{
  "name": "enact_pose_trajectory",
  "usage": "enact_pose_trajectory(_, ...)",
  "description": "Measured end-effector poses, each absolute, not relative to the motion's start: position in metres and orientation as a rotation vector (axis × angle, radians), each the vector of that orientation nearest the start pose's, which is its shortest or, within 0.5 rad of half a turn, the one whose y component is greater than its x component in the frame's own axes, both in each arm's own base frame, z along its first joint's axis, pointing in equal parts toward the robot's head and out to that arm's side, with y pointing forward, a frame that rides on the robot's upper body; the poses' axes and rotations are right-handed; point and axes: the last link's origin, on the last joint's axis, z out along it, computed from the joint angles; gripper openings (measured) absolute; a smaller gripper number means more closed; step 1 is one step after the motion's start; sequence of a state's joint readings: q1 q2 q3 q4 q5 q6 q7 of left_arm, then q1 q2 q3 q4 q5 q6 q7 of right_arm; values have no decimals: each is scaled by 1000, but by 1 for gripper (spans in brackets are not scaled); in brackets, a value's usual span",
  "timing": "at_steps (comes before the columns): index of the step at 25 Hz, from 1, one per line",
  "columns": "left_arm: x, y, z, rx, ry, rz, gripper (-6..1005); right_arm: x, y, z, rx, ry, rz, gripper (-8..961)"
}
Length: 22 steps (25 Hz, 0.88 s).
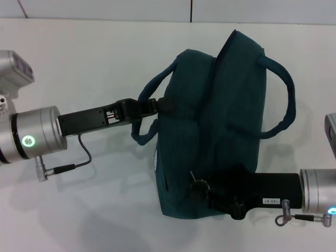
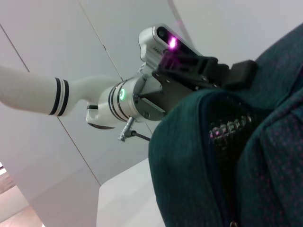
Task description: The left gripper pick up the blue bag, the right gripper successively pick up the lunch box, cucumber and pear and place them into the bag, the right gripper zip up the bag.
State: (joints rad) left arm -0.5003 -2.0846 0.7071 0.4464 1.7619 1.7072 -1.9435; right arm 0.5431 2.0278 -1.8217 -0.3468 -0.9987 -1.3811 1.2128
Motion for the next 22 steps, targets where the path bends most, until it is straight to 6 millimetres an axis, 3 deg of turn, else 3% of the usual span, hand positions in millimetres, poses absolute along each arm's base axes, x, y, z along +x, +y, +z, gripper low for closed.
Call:
enact_pose_trajectory(7, -246, 298, -16, -2502, -1642, -1296, 94, 228, 276, -98, -2988, 702, 886, 165)
enact_pose_trajectory(18, -246, 298, -16, -2499, -1643, -1300, 96, 227, 274, -97, -2987, 696, 911, 11)
enact_pose_trajectory(22, -247, 297, -15, -2491, -1644, -1302, 96, 229, 273, -91, -2977, 704, 936, 16)
